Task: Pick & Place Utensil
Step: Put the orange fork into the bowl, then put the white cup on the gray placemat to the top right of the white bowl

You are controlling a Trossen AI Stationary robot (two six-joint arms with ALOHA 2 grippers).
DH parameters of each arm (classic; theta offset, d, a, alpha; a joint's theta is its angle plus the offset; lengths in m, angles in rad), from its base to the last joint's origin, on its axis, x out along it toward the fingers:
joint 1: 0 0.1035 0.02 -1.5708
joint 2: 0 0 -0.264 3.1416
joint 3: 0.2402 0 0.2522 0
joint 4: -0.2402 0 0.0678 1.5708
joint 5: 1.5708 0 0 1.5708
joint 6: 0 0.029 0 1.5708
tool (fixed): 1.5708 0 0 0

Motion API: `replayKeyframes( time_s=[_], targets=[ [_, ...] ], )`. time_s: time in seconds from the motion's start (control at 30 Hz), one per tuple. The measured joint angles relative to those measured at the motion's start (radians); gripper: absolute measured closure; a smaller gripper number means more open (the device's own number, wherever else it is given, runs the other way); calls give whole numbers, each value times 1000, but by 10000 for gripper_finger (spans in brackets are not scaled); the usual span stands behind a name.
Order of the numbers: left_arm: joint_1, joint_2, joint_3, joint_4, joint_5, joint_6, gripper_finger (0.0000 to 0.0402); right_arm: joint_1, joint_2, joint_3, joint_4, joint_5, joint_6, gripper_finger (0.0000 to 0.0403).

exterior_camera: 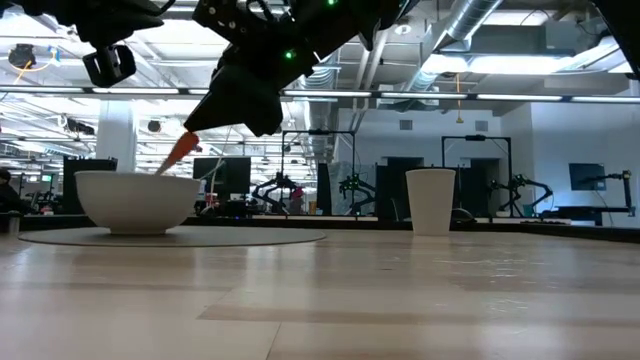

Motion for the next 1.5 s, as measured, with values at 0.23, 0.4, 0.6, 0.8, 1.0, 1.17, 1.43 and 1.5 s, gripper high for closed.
replayKeyframes(
  time_s=[0.23, 0.4, 0.6, 0.8, 1.0, 1.17, 1.43, 1.5],
  targets=[
    [0, 8, 0, 1, -7, 0, 360, 12, 0, 0, 1, 3, 0, 324],
    [0, 8, 0, 5, -88, 68, 360, 47, 0, 42, -30, 129, -31, 320],
    [0, 8, 0, 12, -219, 198, 360, 108, -1, 178, -280, 230, -4, 321],
    [0, 10, 0, 14, -307, 202, 360, 186, -1, 399, -870, 402, 126, 321],
    [0, 56, 0, 21, -307, 202, 360, 203, -103, 520, -1344, 428, 491, 321],
    [0, 96, -1, 46, -306, 201, 360, 141, -298, 448, -1515, 433, 831, 321],
    [0, 97, -1, 78, -306, 202, 360, -117, -683, -152, -1091, 169, 860, 321],
    [0, 97, -1, 79, -306, 202, 360, -207, -752, -300, -923, 64, 831, 321]
  ],
)
